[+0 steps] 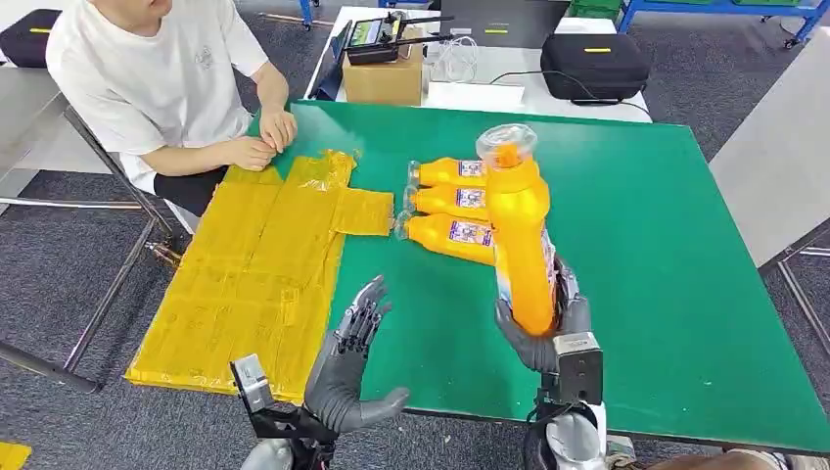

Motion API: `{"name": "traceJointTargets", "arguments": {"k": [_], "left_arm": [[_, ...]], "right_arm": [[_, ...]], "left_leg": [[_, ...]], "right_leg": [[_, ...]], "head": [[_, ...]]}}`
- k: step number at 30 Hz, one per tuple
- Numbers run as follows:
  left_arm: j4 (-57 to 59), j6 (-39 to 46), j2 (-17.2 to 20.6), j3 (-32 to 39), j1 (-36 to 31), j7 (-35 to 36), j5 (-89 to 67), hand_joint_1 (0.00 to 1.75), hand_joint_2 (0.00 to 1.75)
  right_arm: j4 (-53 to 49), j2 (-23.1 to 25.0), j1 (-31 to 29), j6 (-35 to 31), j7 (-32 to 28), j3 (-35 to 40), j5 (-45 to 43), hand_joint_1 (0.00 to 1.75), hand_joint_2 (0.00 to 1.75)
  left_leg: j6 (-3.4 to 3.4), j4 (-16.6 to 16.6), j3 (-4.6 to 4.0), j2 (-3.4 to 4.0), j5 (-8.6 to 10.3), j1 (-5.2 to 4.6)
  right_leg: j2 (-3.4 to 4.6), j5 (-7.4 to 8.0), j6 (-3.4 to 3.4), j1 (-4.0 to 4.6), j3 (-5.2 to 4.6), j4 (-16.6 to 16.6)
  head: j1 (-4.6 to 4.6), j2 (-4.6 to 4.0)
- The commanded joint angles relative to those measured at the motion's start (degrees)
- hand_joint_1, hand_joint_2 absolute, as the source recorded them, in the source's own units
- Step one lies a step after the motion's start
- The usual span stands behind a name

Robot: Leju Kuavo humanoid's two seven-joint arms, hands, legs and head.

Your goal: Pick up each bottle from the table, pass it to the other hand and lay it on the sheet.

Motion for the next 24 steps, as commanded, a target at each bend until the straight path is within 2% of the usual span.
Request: {"name": "traceJointTargets", "arguments": {"k": [1, 3, 5, 10, 15, 17, 19, 21, 22, 24], "left_arm": [[2.4, -4.0, 1.8, -0.7, -3.3, 1.4, 3.5, 0.00, 1.75], [2.9, -2.4, 0.3, 0.6, -4.4, 2.7, 3.1, 0.00, 1.75], [4.0, -0.3, -1.8, 2.2, -6.0, 5.1, 5.3, 0.00, 1.75], [5.3, 1.6, -3.0, 1.5, -8.8, 7.9, 11.1, 0.00, 1.75], [4.2, 2.6, -2.8, 1.2, -9.0, 7.3, 11.7, 0.00, 1.75], [4.2, 2.6, -2.8, 1.2, -9.0, 7.3, 11.7, 0.00, 1.75], [3.3, 2.8, -2.6, 1.1, -8.8, 6.8, 11.8, 0.00, 1.75], [1.2, 1.5, -2.9, 1.7, -8.4, 4.9, 16.1, 0.00, 1.75], [-0.9, 1.6, -2.7, 2.2, -7.4, 3.8, 17.8, 0.00, 1.75], [-4.2, -1.4, -1.2, 1.9, -6.4, 3.5, 20.7, 0.00, 1.75]], "right_arm": [[8.6, -1.0, -4.1, 4.2, -4.1, 10.8, 6.5, 1.75, 1.75], [10.1, 0.0, -3.8, 4.9, -6.1, 14.4, 8.0, 1.75, 1.75], [11.2, 0.4, -3.5, 2.3, -9.3, 19.5, 11.1, 1.75, 1.75], [6.3, -2.4, -4.9, -4.2, -9.6, 31.7, 3.9, 1.75, 1.75], [6.4, -2.6, -5.3, -4.6, -9.6, 33.1, 3.6, 1.75, 1.75], [6.4, -2.6, -5.3, -4.6, -9.6, 33.1, 3.6, 1.75, 1.75], [6.6, -2.9, -5.5, -4.8, -9.6, 33.7, 3.4, 1.75, 1.75], [10.7, -1.9, -5.7, -1.7, -9.6, 32.7, 3.3, 1.75, 1.75], [14.7, -1.6, -6.2, 4.7, -2.9, 32.4, 4.2, 1.75, 1.75], [21.0, -1.1, -7.2, 2.4, -2.7, 32.0, 11.1, 1.75, 1.75]], "left_leg": [[0.10, -0.1, 0.09, 0.05, 0.00, 0.04], [0.10, -0.1, 0.09, 0.02, 0.01, 0.02], [0.13, -0.1, 0.07, -0.04, 0.01, 0.07], [0.09, 0.0, -0.04, -0.05, 0.01, 0.02], [0.26, -0.1, 0.01, -0.12, 0.03, 0.09], [0.12, 0.0, -0.03, -0.03, 0.00, 0.03], [0.18, -0.1, 0.01, -0.08, 0.02, 0.03], [0.09, 0.0, -0.05, -0.12, 0.02, 0.02], [0.14, -0.1, -0.04, -0.16, 0.02, 0.05], [0.13, -0.1, 0.08, 0.02, 0.01, 0.06]], "right_leg": [[0.07, 0.04, -0.19, 0.07, 0.06, -0.1], [0.04, 0.04, -0.19, 0.06, 0.04, -0.1], [-0.04, 0.05, -0.26, 0.12, 0.06, -0.1], [-0.07, 0.02, -0.17, 0.05, -0.04, 0.0], [-0.11, 0.08, -0.39, 0.17, 0.06, -0.2], [-0.05, 0.03, -0.19, 0.07, -0.04, -0.1], [-0.10, 0.03, -0.31, 0.09, 0.01, -0.1], [-0.15, 0.00, -0.18, 0.05, -0.06, -0.1], [-0.18, 0.01, -0.28, 0.11, -0.03, -0.1], [0.00, 0.05, -0.27, 0.12, 0.01, -0.2]], "head": [[0.02, 0.00], [0.00, 0.00], [0.02, 0.00], [0.00, 0.00], [0.00, 0.00], [0.02, 0.00], [0.02, 0.00], [0.00, 0.00], [0.02, 0.00], [0.00, 0.00]]}}
